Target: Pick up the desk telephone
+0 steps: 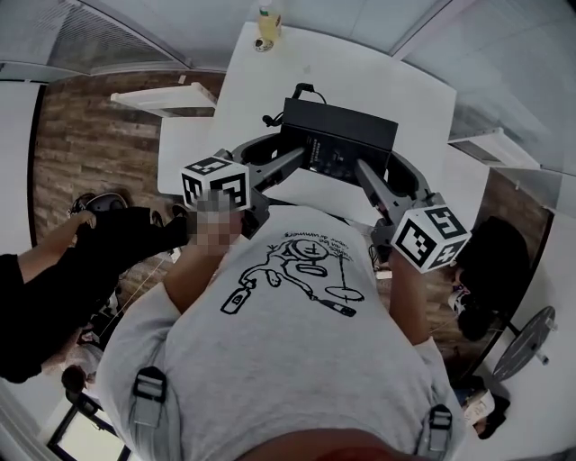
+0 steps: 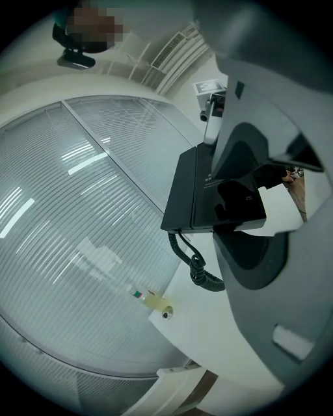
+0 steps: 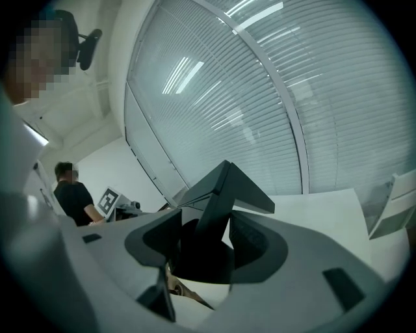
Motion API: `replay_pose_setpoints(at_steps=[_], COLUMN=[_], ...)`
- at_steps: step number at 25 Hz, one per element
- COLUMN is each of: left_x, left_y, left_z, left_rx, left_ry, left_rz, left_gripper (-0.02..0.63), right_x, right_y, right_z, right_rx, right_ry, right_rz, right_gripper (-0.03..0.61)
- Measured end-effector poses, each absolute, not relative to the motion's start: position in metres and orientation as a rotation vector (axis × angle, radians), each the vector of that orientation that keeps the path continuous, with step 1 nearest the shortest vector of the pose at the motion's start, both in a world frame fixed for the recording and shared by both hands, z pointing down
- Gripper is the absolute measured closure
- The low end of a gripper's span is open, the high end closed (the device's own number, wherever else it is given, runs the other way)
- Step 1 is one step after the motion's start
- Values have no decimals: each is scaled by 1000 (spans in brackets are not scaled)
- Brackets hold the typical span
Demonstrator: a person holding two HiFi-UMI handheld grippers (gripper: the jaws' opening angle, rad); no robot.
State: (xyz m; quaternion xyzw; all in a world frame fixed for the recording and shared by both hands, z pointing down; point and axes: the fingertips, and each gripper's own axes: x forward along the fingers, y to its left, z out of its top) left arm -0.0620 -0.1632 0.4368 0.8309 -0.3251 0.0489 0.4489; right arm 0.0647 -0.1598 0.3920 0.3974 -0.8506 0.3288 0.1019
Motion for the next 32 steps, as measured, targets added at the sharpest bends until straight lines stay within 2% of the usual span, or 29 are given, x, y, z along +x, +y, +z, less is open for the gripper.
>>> replay_pose_setpoints(at_steps=[8,32], left_x=[-62,-64], left_y=[-160,-162], left_z=[410,410], left_rx=[2103,2098], left_ry=[-829,-828], left_rz=[121,122], left_gripper=[368,368], right_x=[67,64], right_y=[-155,-157], right_z=[371,366], right_rx=[1171,1171], right_ry=[-2556,-2562], right_rz=[932,943], right_gripper=[359,365])
